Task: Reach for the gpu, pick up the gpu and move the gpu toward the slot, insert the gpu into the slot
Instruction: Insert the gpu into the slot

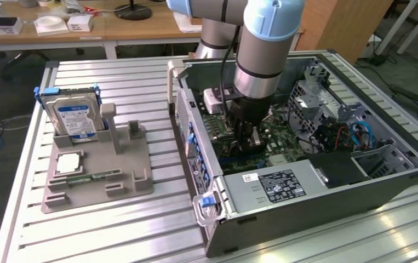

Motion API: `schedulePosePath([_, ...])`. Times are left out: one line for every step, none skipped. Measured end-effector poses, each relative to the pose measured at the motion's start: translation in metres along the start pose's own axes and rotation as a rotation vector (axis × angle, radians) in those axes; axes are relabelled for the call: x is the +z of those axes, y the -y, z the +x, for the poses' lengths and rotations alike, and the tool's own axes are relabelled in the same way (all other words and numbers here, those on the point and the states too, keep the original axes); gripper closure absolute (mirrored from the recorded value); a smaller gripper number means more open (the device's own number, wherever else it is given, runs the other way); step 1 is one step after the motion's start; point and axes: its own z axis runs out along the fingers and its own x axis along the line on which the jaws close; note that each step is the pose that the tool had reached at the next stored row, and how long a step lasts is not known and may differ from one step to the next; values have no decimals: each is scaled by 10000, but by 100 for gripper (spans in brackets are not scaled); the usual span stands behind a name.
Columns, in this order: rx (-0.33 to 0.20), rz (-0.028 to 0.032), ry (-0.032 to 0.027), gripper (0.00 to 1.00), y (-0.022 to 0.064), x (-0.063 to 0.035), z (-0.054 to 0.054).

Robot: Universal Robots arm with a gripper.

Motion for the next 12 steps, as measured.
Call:
schedulePosePath([0,0,0,73,0,1,0])
schedulePosePath([0,0,-1,73,-1,4,0])
schedulePosePath([0,-2,-6,73,-4,14,0])
schedulePosePath([0,3,1,73,-6,34,0])
schedulePosePath([-3,-2,-7,73,-8,49,1])
schedulePosePath([-4,-6,-13,73,-9,56,2])
schedulePosePath([-4,-7,-11,73,-10,57,2])
schedulePosePath([-2,-5,-9,73,-10,59,2])
schedulePosePath([0,-3,-5,73,-11,61,1])
schedulePosePath([0,-2,-2,73,-11,62,1])
schedulePosePath([0,-2,-2,73,-11,62,1])
schedulePosePath([0,-2,-2,73,-11,62,1])
